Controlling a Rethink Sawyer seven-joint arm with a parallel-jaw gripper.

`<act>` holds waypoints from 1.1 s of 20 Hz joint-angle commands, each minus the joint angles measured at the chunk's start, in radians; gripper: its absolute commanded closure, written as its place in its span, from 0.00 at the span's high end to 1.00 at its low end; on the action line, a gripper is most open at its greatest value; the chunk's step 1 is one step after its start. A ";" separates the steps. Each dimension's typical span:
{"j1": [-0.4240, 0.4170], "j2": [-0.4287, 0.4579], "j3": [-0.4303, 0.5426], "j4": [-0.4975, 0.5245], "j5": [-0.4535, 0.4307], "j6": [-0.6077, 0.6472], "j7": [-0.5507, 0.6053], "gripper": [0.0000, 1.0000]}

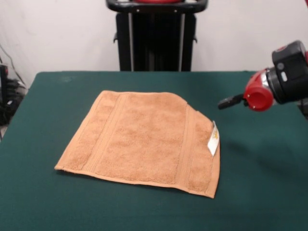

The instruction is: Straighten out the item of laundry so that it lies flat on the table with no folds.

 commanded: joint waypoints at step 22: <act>-0.042 0.023 -0.029 0.268 -0.062 -0.193 0.127 0.00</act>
